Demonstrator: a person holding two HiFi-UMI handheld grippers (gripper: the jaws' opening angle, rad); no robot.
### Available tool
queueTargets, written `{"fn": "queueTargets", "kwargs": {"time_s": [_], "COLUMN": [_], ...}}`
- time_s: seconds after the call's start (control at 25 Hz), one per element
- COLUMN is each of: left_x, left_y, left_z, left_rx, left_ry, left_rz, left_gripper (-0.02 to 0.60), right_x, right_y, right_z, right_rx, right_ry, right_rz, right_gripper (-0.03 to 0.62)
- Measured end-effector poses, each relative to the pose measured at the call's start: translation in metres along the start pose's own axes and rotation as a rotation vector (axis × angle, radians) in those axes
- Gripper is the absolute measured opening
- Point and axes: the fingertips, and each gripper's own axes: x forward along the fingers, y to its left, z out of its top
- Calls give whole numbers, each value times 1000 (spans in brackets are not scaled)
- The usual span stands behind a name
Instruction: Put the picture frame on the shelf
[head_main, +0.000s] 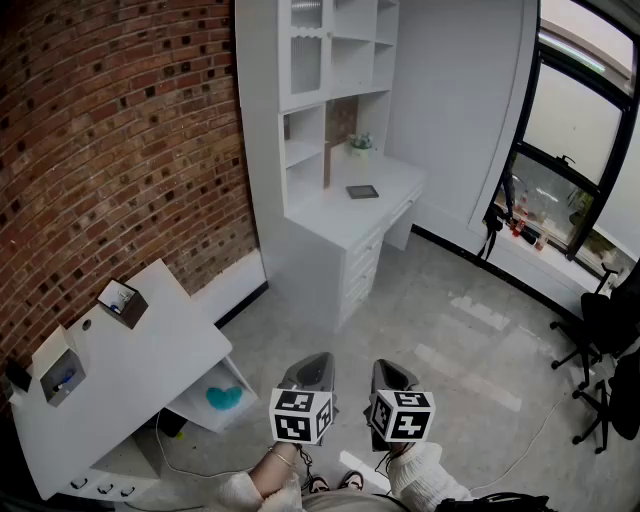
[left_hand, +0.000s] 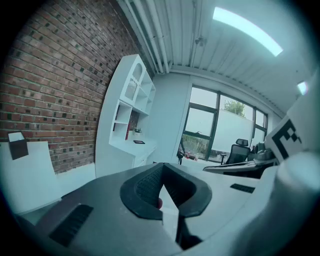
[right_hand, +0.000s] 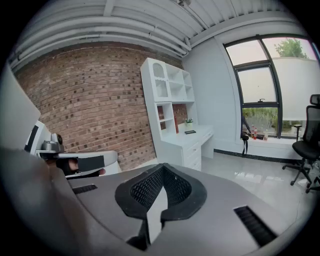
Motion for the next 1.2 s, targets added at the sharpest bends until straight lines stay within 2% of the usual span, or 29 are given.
{"fn": "queueTargets", "kwargs": {"time_s": [0.36,0.56,0.96,1.2], "left_x": [-1,-5,-9,5], "left_y": [4,10,23,27], "left_z": [2,3,-1,-4], "left_rx": [12,16,22,15], "left_ry": [-2,-5,1,6], "left_rz": [-1,-1,2,-1], "left_gripper": [8,8,8,8], "right_x": [3,5,13,28], "right_y": [4,9,10,-1], "right_z": [2,3,-10,-12], "right_rx": [0,65,76,78], "right_ry": [-3,-21,4,12], "right_rz": [1,18,-13,-24], "right_gripper": [23,25,25,25]}}
